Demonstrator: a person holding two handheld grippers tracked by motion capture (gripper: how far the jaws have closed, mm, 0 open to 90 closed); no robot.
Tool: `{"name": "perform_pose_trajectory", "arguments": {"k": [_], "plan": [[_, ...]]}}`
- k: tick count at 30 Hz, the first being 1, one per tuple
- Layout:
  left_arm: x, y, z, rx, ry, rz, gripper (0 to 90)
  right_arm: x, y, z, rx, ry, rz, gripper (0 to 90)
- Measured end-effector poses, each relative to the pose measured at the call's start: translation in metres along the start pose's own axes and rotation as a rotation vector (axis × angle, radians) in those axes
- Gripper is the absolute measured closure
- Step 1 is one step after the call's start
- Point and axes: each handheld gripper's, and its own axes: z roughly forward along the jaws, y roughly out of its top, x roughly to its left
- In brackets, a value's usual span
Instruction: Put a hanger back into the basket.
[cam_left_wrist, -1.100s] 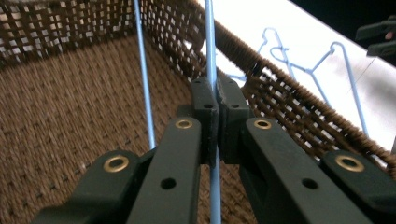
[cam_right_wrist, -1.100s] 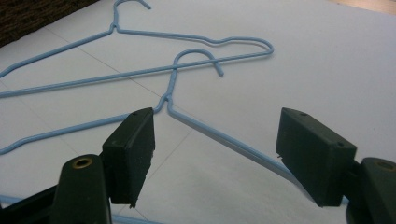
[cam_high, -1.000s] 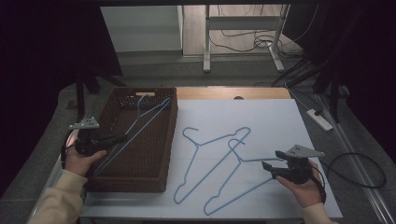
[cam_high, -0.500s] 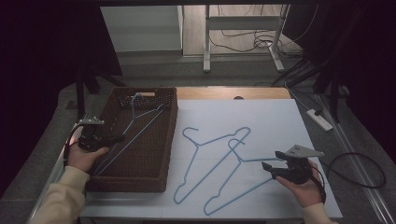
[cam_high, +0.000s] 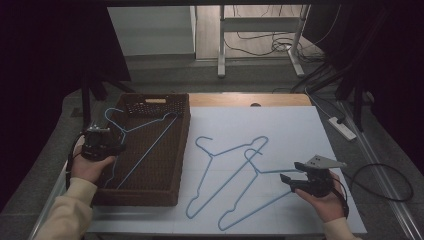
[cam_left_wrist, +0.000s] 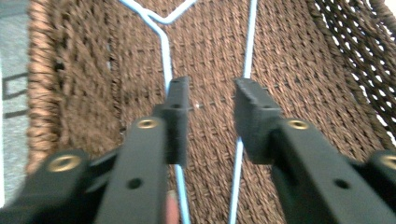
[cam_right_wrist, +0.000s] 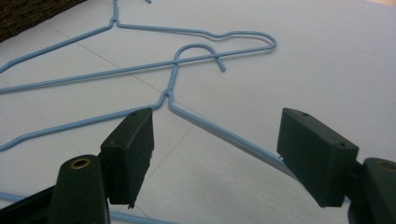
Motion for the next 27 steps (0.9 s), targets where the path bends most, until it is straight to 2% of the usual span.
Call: {"name": "perform_pose_trajectory", "arguments": {"k": [4,7,9,10,16,19,20,23,26,27], "plan": [[-0.008,0.001,-0.009,-0.053,-0.040,0.032,43.9,0.000,0.000,0.000,0.000,0.002,0.000,28.0],[-0.016,0.003,-0.019,-0.115,-0.081,0.051,38.8,0.000,0.000,0.001,-0.002,0.000,-0.002,28.0],[-0.019,0.003,-0.022,-0.127,-0.093,0.061,37.4,0.001,0.000,0.000,-0.002,0.000,-0.002,28.0],[-0.026,0.004,-0.027,-0.151,-0.123,0.083,37.1,0.000,0.000,0.000,-0.002,0.000,-0.001,28.0],[-0.047,0.002,-0.039,-0.206,-0.188,0.139,35.8,0.000,0.000,0.000,0.001,0.000,0.000,28.0],[-0.052,0.002,-0.041,-0.214,-0.203,0.152,33.0,0.000,0.000,0.001,0.001,-0.001,-0.002,28.0],[-0.061,0.000,-0.044,-0.226,-0.211,0.176,31.3,0.000,0.000,0.000,0.000,-0.001,-0.002,28.0],[-0.071,-0.001,-0.051,-0.249,-0.236,0.195,30.4,0.000,0.000,0.001,0.002,-0.001,0.001,28.0],[-0.084,-0.004,-0.058,-0.275,-0.277,0.202,28.8,0.000,0.000,0.001,0.001,-0.001,-0.002,28.0],[-0.084,-0.004,-0.058,-0.275,-0.277,0.202,28.8,0.000,0.000,0.001,0.000,-0.001,-0.003,28.0]]}}
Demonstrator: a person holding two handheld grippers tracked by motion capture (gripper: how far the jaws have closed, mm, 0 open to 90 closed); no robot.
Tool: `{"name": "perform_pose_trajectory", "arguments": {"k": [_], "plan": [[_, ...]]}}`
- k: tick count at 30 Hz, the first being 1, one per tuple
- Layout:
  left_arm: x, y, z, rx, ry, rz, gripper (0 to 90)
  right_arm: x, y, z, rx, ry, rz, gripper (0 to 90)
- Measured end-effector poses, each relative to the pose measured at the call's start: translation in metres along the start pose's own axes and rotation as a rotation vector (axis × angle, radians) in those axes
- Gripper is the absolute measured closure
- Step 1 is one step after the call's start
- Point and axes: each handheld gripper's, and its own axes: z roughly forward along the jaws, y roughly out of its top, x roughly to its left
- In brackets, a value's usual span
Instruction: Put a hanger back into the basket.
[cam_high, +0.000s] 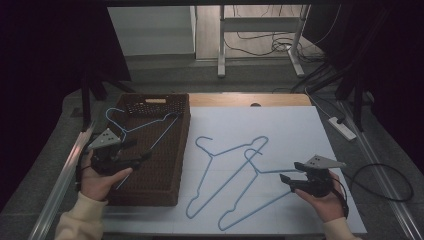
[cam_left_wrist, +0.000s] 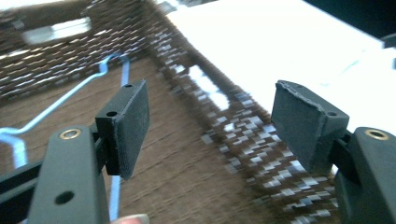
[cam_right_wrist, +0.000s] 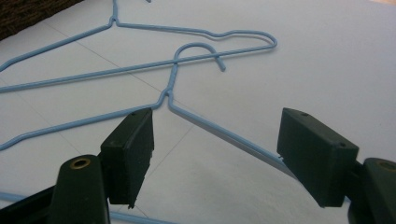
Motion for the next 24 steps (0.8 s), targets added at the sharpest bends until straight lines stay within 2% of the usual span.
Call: {"name": "perform_pose_trajectory", "arguments": {"k": [1,2,5,7,14,18,24], "plan": [[-0.012,0.000,0.000,-0.016,-0.039,0.006,28.4,0.000,0.000,0.000,0.000,0.000,0.000,28.0],[-0.019,-0.001,0.002,-0.023,-0.052,0.016,28.2,0.000,0.000,0.000,-0.001,0.000,0.000,28.0],[-0.034,0.000,0.008,-0.023,-0.084,0.034,26.6,0.000,0.000,0.000,0.000,0.001,0.000,28.0],[-0.040,0.001,0.013,-0.018,-0.084,0.045,26.0,0.000,0.000,0.000,-0.001,0.002,-0.002,28.0],[-0.054,0.000,0.027,-0.001,-0.117,0.060,24.7,-0.002,0.000,-0.002,-0.007,0.003,0.001,28.0],[-0.058,-0.003,0.029,-0.001,-0.122,0.057,24.6,-0.002,0.000,-0.002,-0.009,0.004,0.002,28.0],[-0.071,-0.007,0.028,0.002,-0.132,0.082,24.1,-0.001,0.000,-0.002,-0.009,0.002,0.001,28.1]]}}
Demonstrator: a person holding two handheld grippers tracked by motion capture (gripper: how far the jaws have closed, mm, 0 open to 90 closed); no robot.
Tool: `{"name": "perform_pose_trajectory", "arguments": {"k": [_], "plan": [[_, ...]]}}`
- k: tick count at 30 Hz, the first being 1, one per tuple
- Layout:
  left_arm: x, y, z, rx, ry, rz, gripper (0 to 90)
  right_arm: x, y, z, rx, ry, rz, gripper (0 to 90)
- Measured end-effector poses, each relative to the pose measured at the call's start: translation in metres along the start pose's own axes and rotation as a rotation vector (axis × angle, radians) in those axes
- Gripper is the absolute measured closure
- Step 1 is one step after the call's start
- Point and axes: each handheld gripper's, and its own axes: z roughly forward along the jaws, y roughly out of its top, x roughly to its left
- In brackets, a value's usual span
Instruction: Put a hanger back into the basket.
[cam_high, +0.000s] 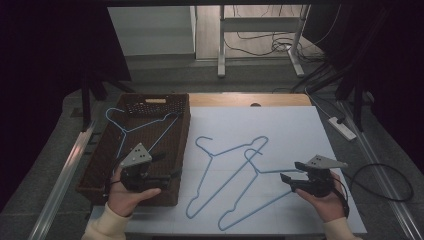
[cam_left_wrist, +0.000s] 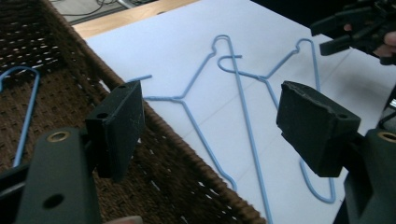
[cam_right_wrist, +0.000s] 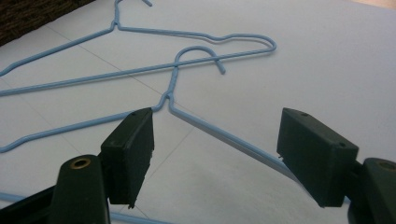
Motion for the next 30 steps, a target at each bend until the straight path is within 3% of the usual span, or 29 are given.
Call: {"name": "perform_pose_trajectory", "arguments": {"k": [13,22,30], "plan": [[-0.015,-0.009,0.007,0.015,-0.043,-0.015,24.3,0.001,0.001,0.003,0.009,0.002,-0.008,28.1],[-0.015,-0.013,0.011,0.031,-0.040,-0.031,24.5,0.004,0.004,0.008,0.020,0.004,-0.016,28.3],[-0.013,-0.016,0.013,0.034,-0.045,-0.030,24.8,0.018,0.021,0.025,0.044,0.022,-0.049,29.2]]}}
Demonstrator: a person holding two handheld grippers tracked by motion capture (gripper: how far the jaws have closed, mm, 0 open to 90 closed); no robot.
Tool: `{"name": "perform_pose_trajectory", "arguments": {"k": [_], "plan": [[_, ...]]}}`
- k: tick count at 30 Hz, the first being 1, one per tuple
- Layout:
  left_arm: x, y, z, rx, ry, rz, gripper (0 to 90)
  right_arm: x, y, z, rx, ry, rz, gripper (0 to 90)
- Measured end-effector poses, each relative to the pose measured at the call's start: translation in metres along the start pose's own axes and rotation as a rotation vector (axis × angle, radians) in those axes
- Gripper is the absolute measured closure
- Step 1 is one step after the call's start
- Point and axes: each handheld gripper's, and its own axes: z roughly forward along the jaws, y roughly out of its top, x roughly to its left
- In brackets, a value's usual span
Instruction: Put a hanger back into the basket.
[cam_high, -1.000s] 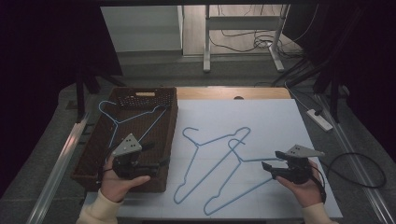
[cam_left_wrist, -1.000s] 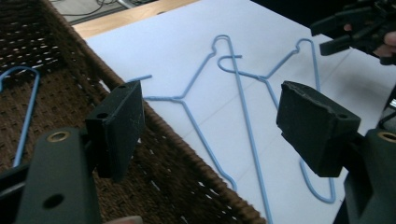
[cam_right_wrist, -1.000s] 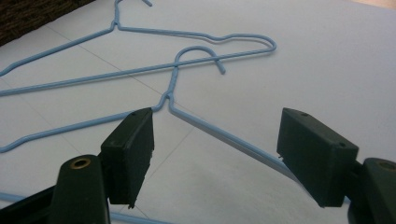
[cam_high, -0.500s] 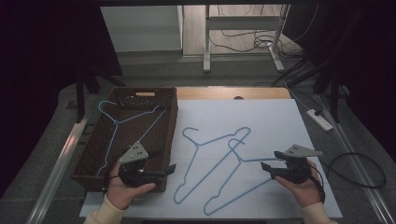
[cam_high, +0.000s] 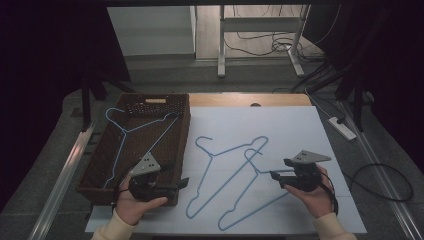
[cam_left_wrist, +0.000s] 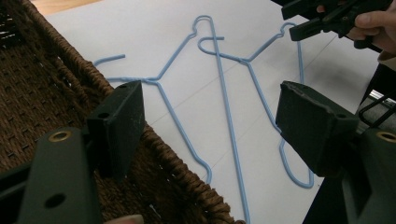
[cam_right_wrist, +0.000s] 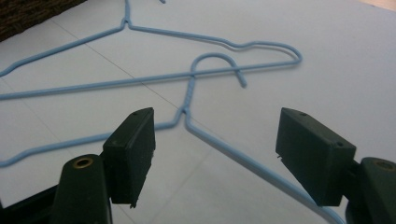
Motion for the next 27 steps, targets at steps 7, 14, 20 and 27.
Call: {"name": "perform_pose_trajectory", "arguments": {"k": [7,14,20,27], "plan": [[0.006,-0.002,-0.002,-0.012,0.013,-0.016,25.0,0.007,0.010,0.014,0.018,0.026,-0.010,29.8],[0.008,-0.002,-0.004,-0.023,0.008,-0.024,25.2,0.009,0.017,0.020,0.034,0.041,-0.004,30.4],[0.009,-0.003,-0.004,-0.021,0.007,-0.024,25.1,0.010,0.022,0.028,0.060,0.060,0.007,31.1],[0.009,-0.002,-0.006,-0.032,0.009,-0.026,25.1,0.014,0.030,0.038,0.086,0.070,0.032,35.2]]}}
